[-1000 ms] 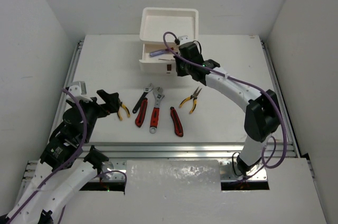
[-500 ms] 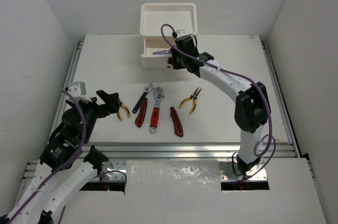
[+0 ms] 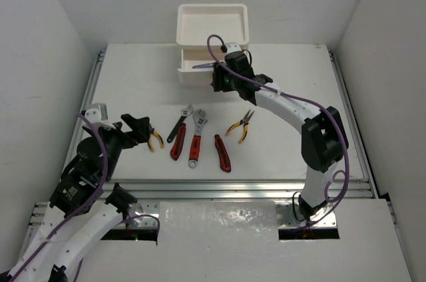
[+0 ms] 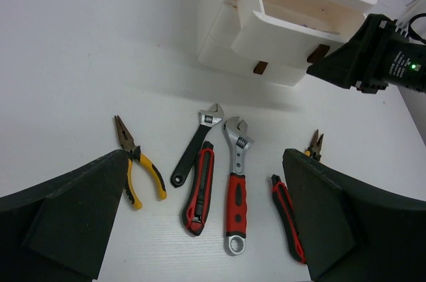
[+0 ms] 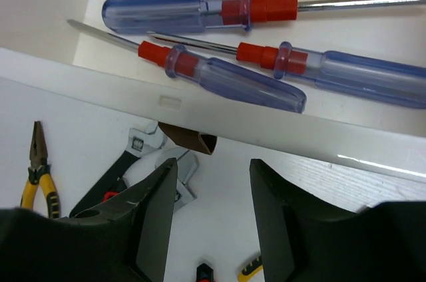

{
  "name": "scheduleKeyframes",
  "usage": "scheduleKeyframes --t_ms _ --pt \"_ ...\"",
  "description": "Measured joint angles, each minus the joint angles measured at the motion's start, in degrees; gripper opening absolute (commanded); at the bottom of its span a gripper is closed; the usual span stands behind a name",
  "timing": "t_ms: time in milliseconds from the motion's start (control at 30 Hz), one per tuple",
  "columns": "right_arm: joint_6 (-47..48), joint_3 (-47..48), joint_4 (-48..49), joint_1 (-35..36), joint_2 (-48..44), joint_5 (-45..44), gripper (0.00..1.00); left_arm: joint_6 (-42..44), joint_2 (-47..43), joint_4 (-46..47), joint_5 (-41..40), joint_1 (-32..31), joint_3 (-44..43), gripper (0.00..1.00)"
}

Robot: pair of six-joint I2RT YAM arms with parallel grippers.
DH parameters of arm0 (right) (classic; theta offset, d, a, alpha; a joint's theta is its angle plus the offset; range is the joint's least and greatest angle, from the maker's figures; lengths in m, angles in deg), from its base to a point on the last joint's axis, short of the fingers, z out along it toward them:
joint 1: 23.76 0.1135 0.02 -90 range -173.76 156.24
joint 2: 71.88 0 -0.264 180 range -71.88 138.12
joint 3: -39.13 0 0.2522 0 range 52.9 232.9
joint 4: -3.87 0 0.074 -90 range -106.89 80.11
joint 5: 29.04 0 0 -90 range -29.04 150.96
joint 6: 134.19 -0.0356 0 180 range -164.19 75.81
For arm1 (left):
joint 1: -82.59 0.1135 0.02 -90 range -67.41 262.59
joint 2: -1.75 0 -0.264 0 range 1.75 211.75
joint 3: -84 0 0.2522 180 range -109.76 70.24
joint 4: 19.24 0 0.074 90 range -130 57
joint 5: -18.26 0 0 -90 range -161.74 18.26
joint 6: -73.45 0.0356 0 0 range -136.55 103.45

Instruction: Sort the tools into containers

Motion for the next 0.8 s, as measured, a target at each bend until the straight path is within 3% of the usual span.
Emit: scheduleKeyframes --t_ms 167,400,433,567,800 --pt "-0.52 1.57 0.55 0.02 0.2 0.04 0.44 0.02 0.0 0.0 0.0 0.0 0.0 1.0" --pt "-2.05 5.92 -0.57 0.79 2.32 -0.07 0.28 0.15 0.0 0.0 0.02 0.0 0.0 1.0" --pt "-2.32 5.92 -0.61 0.76 2.43 -0.22 0.18 0.17 0.0 0.0 0.09 0.0 0.0 1.0" --pt "-2.95 5.92 -0.68 0.72 2.6 -0.81 0.0 0.39 0.0 0.0 0.35 0.0 0.02 1.0" --pt "-3.34 5.92 -0.44 1.68 2.6 -2.43 0.0 0.42 0.0 0.0 0.44 0.0 0.04 1.0"
